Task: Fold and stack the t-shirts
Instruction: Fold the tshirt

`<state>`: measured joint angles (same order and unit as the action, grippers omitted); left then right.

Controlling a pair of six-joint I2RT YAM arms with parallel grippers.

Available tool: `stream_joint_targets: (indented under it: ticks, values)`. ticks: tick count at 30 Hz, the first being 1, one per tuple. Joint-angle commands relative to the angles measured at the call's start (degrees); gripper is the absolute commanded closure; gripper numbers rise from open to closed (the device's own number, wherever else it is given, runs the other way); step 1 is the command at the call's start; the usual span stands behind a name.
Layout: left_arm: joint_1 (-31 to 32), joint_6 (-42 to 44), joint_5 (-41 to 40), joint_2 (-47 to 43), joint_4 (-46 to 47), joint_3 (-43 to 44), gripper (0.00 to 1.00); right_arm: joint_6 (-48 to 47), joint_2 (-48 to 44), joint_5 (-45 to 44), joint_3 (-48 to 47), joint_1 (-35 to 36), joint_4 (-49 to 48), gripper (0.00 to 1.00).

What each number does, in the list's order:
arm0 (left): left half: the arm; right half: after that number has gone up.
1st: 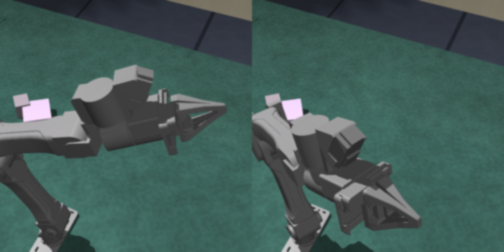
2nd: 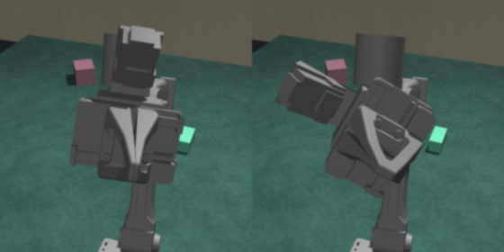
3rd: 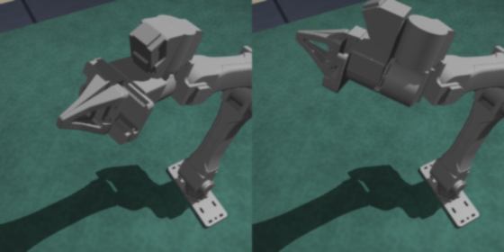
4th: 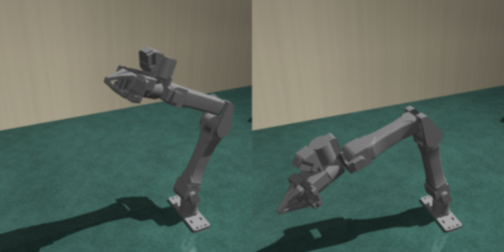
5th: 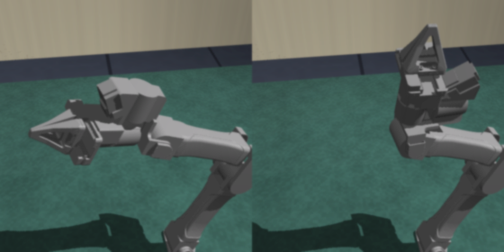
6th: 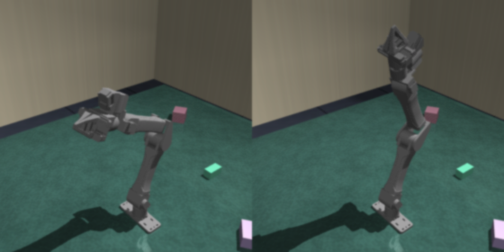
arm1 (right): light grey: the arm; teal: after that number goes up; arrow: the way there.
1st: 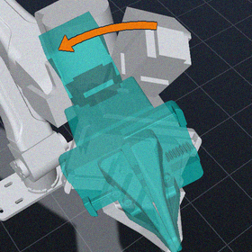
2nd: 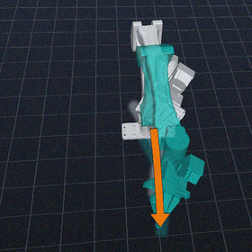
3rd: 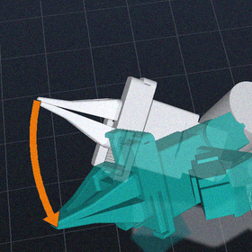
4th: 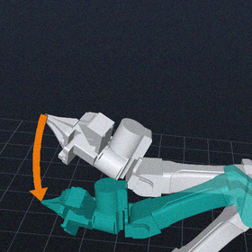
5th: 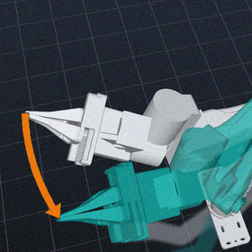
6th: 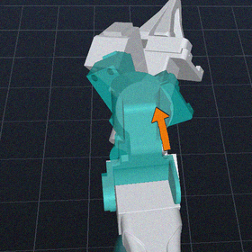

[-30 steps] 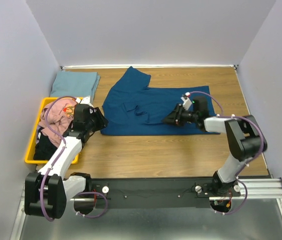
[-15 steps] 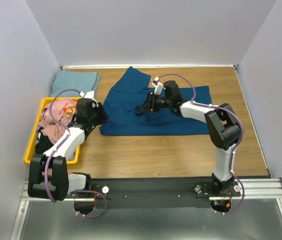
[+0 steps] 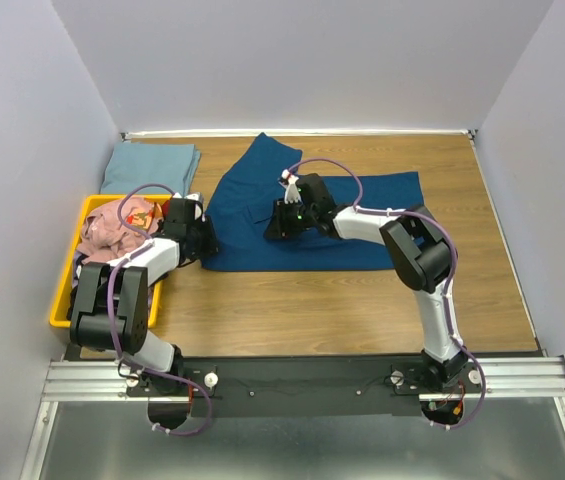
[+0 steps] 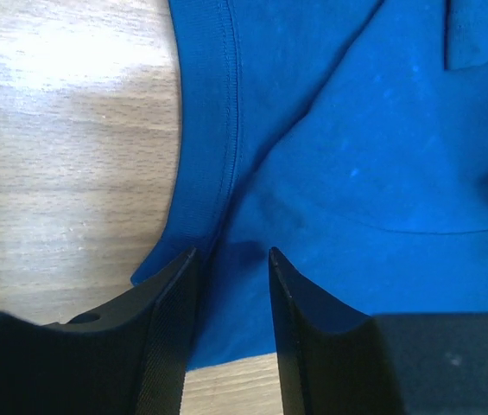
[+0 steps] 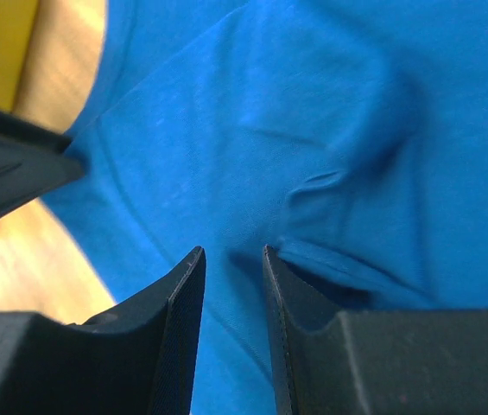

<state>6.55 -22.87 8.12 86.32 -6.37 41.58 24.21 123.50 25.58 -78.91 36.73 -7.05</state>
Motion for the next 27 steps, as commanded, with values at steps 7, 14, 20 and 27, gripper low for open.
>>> stream_joint_targets:
  ticks: [7,14,20,27]
  values:
    - [-0.3,1.2,1.8,3.0,-3.4,0.6,0.6,-2.9,1.5,-6.0,-1.7,-0.2,1.0,0.6]
    - [-0.3,1.3,1.2,4.1,-4.4,0.6,0.75,-3.6,0.0,-11.9,-1.1,-0.6,1.0,0.6]
    - [-0.3,1.6,0.8,4.8,-5.1,0.7,0.86,-3.1,-0.5,-15.8,-1.7,-3.3,1.0,0.6]
    - [-0.3,1.6,-0.6,3.5,-5.4,0.3,0.87,0.4,-1.8,-25.0,-1.8,-7.0,1.0,0.6]
